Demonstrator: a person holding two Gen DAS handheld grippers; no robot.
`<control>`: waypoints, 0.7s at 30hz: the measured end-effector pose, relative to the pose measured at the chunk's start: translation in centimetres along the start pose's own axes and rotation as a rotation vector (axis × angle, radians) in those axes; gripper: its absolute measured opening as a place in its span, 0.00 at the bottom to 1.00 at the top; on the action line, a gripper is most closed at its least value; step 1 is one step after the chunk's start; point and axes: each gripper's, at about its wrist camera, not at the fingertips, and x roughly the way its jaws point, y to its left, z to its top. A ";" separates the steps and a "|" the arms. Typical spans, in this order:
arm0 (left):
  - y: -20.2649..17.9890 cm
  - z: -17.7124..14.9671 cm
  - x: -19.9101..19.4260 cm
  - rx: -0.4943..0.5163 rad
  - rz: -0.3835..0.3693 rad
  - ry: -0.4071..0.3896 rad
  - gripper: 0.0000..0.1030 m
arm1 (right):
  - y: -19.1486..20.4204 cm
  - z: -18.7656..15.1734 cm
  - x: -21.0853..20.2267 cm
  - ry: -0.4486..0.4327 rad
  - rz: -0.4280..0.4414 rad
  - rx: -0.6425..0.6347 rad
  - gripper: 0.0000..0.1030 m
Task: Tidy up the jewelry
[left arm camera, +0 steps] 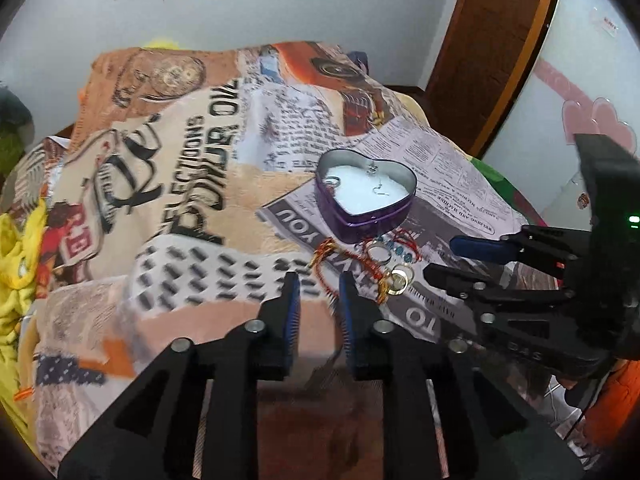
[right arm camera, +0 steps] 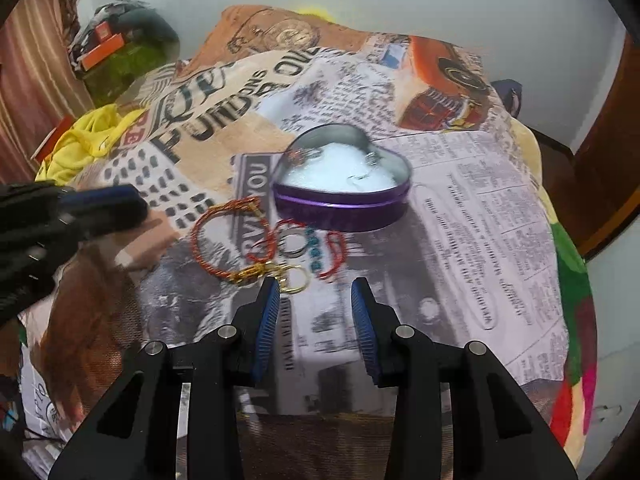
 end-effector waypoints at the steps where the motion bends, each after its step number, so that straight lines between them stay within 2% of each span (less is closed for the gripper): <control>1: -0.1 0.3 0.7 0.007 0.003 0.012 0.22 | -0.4 0.1 -0.1 -0.004 -0.001 0.007 0.33; 10: -0.6 1.8 5.9 0.088 0.042 0.110 0.22 | -2.5 0.7 1.4 0.013 0.000 0.018 0.33; 15: -0.6 1.8 6.9 0.103 0.025 0.114 0.22 | -1.9 1.3 2.5 0.019 0.060 -0.016 0.33; 21: -0.2 1.7 7.2 0.091 -0.009 0.111 0.22 | -0.8 1.5 3.6 0.033 0.089 -0.069 0.33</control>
